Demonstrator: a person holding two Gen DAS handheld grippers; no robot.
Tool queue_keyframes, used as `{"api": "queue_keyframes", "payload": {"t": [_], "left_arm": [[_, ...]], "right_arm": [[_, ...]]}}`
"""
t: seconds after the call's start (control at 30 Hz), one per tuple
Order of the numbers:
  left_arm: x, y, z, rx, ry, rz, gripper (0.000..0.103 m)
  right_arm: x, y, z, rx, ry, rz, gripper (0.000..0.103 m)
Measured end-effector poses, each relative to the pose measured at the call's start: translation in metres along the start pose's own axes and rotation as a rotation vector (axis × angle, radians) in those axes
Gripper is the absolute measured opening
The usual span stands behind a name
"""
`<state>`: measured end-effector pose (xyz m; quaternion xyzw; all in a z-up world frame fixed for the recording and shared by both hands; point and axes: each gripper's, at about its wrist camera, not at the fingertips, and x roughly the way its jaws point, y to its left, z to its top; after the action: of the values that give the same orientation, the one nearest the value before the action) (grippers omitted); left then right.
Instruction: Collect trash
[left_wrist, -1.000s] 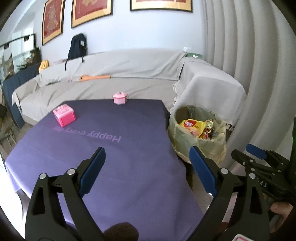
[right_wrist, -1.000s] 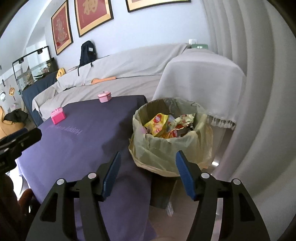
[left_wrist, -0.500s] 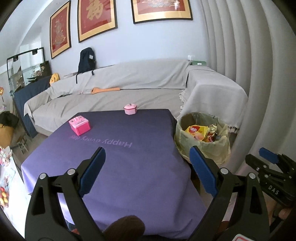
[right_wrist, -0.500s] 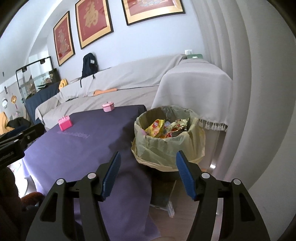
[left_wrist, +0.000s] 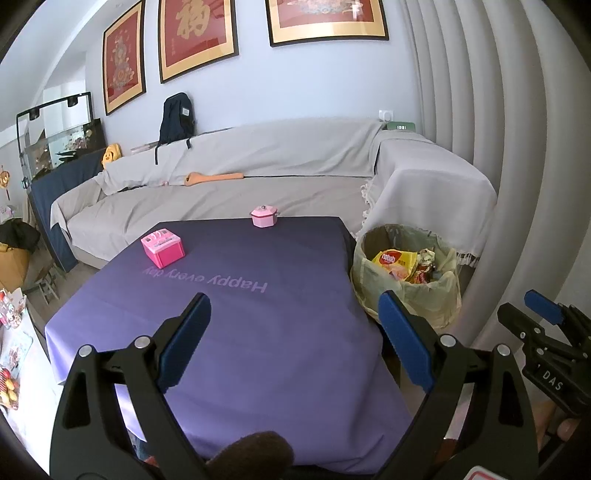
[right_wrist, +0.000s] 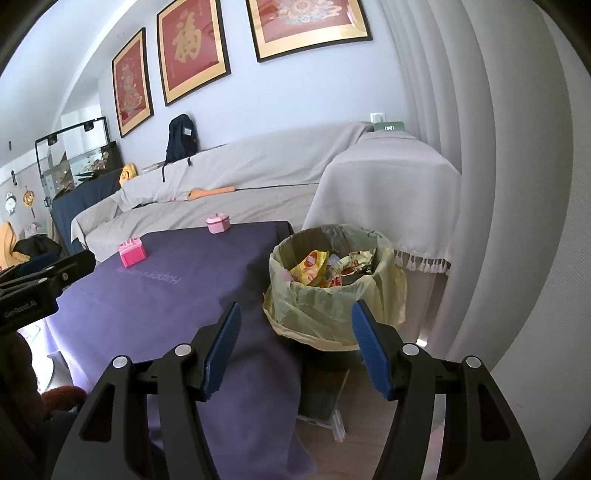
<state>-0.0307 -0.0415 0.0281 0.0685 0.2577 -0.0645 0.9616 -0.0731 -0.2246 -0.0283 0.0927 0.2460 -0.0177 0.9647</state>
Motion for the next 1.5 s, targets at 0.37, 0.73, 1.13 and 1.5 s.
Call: {"api": "queue_keyframes", "payload": {"t": [0.37, 0.73, 1.13, 1.5], "left_arm": [[-0.0004, 0.0018, -0.0007, -0.004, 0.005, 0.001, 0.087], [0.0010, 0.0037, -0.0010, -0.005, 0.006, -0.001, 0.087], [0.0015, 0.0039, -0.0010, -0.005, 0.005, -0.001, 0.087], [0.0027, 0.0032, -0.0052, -0.008, 0.019, -0.001, 0.087]], "right_arm": [[0.0009, 0.0004, 0.0011, -0.004, 0.006, 0.006, 0.059], [0.0021, 0.0001, 0.0009, -0.007, 0.007, 0.006, 0.059], [0.0031, -0.0018, -0.0013, -0.004, 0.005, 0.003, 0.059], [0.0028, -0.0018, -0.0010, -0.002, 0.005, 0.003, 0.059]]}}
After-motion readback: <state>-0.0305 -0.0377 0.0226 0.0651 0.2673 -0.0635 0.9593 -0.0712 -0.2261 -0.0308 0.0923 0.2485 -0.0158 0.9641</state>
